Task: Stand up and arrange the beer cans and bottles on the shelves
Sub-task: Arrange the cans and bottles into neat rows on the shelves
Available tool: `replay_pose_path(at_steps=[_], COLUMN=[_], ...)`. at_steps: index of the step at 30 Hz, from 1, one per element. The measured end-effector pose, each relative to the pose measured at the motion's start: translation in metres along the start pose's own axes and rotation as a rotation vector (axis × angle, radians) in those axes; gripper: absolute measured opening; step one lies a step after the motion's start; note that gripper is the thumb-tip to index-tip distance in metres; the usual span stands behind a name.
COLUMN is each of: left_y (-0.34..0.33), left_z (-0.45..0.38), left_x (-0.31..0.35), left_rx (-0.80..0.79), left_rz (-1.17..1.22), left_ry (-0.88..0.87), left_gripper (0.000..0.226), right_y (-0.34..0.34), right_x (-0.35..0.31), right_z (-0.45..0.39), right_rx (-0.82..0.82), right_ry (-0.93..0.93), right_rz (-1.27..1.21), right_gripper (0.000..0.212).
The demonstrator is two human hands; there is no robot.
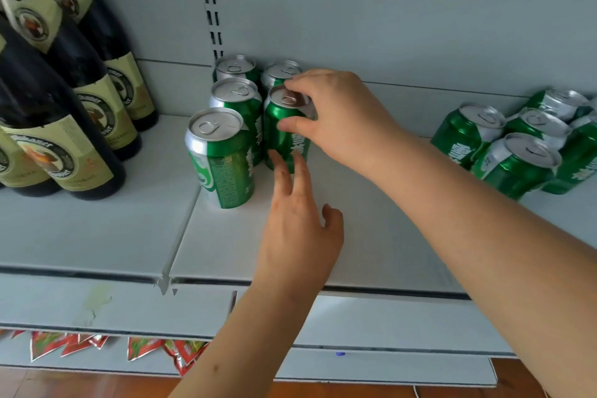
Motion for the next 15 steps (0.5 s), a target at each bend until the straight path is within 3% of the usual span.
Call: replay_pose_path(at_steps=[2,4,7,9,15], left_y=[0.002,-0.001,-0.024,-0.044,-0.083], left_z=[0.006,0.017,0.030,0.033,0.023], left_x=[0.008,0.023,0.052,0.071,0.112], left_rx=[0.129,0.216,0.035,-0.095,-0.174], left_rz=[-0.010,0.024,0.113,0.149,0.167], left_ry=[-0.016,-0.062,-0.162,-0.217,-0.266], left_gripper=[0.068,0.054,0.044,0.048,0.067], right_y=[0.010,0.032,0.070,0.086,0.074], right_x=[0.001,0.013,0.047,0.071,0.113], right_z=[0.014,0.038,0.089,0.121,0.181], right_rx=[0.057,0.239,0.571,0.695,0.650], right_ry=[-0.022,-0.057,-0.150,-0.237,-0.428], right_rz=[0.017,0.090,0.191,0.208,0.132], right_gripper=[0.061,0.058,0.046,0.040,0.042])
Point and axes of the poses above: each hand's wrist, its own z-axis away from the middle knuckle, its own y-axis out of the back of the hand, x = y × z, the point moved 1 cm from there along -z, towards the middle knuckle, and after that the axes turned 12 degrees about -z, right-handed, at the moved point
